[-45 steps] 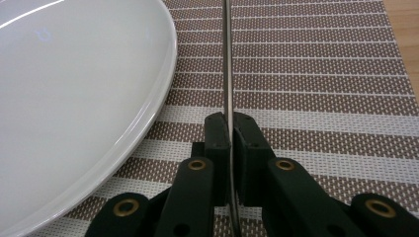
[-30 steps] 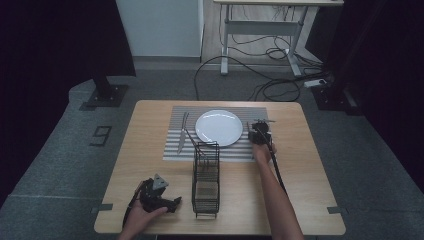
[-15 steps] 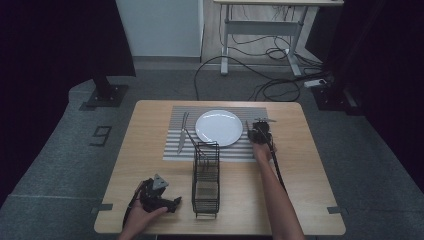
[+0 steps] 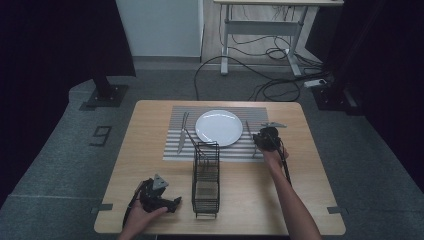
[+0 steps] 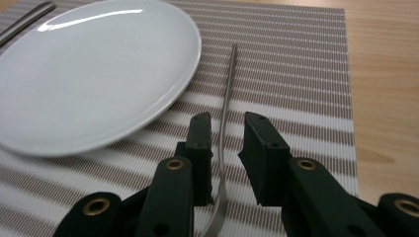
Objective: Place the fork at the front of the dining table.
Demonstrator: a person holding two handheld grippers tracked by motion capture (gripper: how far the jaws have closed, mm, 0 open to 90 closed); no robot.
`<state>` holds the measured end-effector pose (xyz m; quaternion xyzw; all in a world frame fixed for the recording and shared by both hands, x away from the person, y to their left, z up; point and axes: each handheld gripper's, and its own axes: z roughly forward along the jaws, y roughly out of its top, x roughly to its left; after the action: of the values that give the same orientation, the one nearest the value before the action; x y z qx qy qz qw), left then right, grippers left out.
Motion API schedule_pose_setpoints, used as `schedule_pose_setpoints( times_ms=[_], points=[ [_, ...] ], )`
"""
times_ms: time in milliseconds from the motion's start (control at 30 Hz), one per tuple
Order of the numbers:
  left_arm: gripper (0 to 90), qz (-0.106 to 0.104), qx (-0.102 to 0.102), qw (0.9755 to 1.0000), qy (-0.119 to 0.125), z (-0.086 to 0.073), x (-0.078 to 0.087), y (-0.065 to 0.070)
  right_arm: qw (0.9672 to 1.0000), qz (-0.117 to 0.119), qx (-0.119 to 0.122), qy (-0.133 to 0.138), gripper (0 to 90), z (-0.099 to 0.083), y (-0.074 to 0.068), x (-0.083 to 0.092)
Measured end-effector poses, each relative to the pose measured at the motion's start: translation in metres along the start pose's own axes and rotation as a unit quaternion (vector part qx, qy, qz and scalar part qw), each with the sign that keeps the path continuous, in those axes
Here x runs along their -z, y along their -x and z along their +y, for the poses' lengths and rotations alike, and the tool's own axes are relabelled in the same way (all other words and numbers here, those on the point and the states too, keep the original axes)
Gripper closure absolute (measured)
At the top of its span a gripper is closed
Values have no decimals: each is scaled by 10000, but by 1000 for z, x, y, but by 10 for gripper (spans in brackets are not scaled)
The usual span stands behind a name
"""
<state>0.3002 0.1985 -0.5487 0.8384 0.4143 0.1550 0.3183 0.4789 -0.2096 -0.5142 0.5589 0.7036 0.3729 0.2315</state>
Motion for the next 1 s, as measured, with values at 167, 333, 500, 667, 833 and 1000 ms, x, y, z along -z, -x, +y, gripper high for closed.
schedule_pose_setpoints(
  times_ms=[167,333,500,667,833,1000],
  points=[
    [0,3,2,10000,0,0,0,0,9999,51,98,-53,790,-9,-3,8],
    [0,3,1,10000,0,0,0,1,9998,103,75,-137,823,-21,-2,6],
    [0,1,-6,10000,4,0,0,1,9999,53,-61,-113,860,-26,1,4],
    [0,-1,-7,10000,5,0,0,1,9998,-47,-185,-67,869,-28,9,6],
    [0,-1,-8,10000,5,0,0,1,9991,17,-379,-163,875,-34,21,6],
    [0,-2,-10,10000,5,-1,0,1,9992,150,-350,76,823,-40,31,29]
  ],
)
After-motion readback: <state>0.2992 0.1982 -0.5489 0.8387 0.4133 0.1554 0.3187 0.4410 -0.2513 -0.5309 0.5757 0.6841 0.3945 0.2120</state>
